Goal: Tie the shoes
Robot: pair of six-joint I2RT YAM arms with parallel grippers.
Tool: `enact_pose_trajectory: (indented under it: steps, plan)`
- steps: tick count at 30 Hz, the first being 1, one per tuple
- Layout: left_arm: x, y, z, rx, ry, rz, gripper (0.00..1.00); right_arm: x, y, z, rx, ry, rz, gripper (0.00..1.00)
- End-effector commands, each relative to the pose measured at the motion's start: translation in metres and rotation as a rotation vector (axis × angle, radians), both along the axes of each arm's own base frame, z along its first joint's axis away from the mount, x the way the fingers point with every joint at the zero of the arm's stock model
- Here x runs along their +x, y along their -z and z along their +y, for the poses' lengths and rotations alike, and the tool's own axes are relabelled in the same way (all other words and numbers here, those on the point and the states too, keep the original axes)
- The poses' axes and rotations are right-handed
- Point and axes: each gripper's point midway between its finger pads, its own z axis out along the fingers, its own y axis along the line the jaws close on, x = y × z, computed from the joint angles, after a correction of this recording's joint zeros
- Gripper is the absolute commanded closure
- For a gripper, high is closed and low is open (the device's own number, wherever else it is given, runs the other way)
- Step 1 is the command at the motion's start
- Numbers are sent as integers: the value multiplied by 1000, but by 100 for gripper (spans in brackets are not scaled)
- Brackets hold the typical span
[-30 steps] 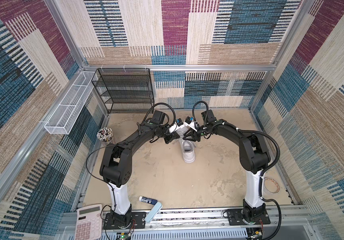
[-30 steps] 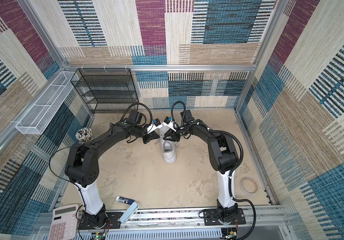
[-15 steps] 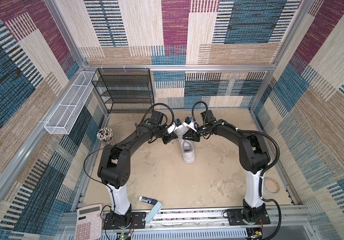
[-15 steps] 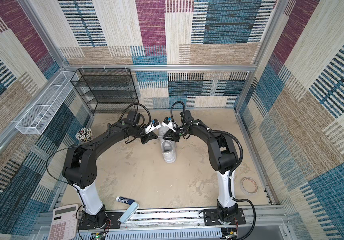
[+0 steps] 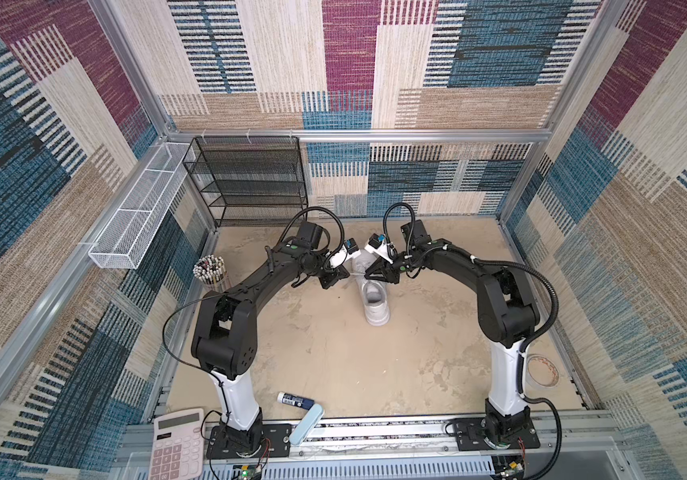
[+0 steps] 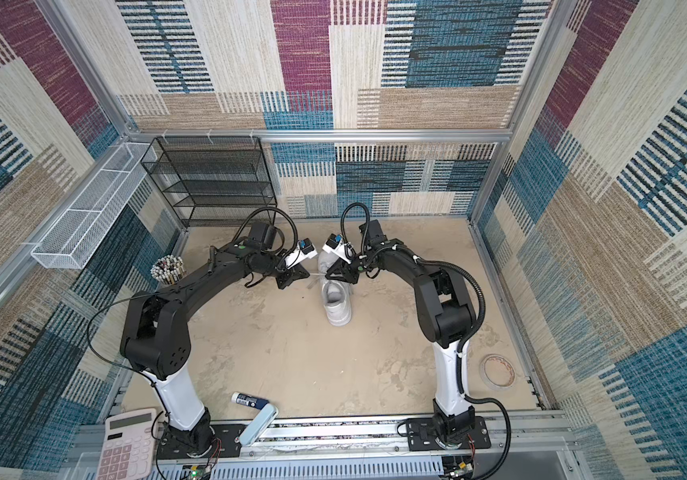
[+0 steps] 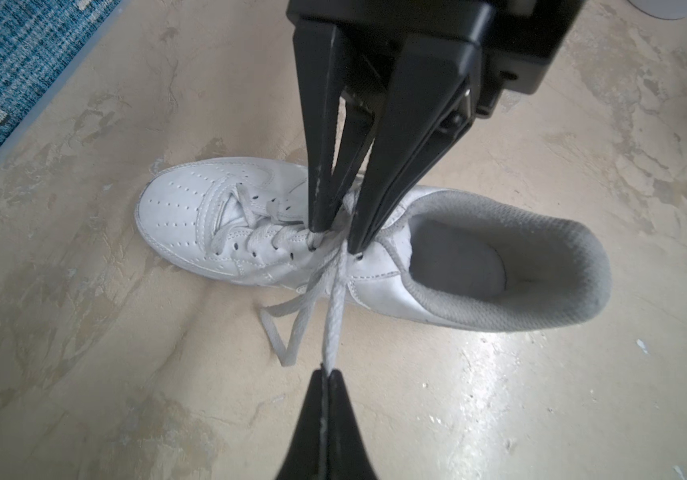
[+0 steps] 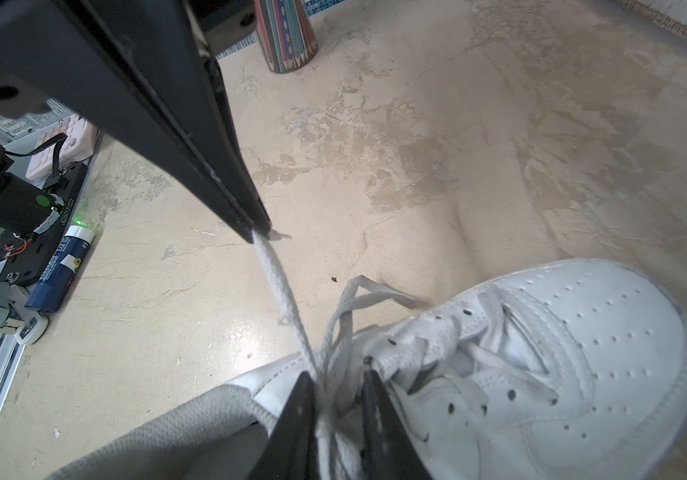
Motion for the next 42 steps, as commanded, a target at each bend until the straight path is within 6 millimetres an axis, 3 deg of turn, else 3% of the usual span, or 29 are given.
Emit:
enact_pose_trajectory:
  steps: [1,42]
  plan:
    - [1,-1,12,47,-8,-14,100,12,17,-10,-96,58,-26,76]
    - [8,15,25,49,-91,30,100,15,20,-13,-109,72,-18,74]
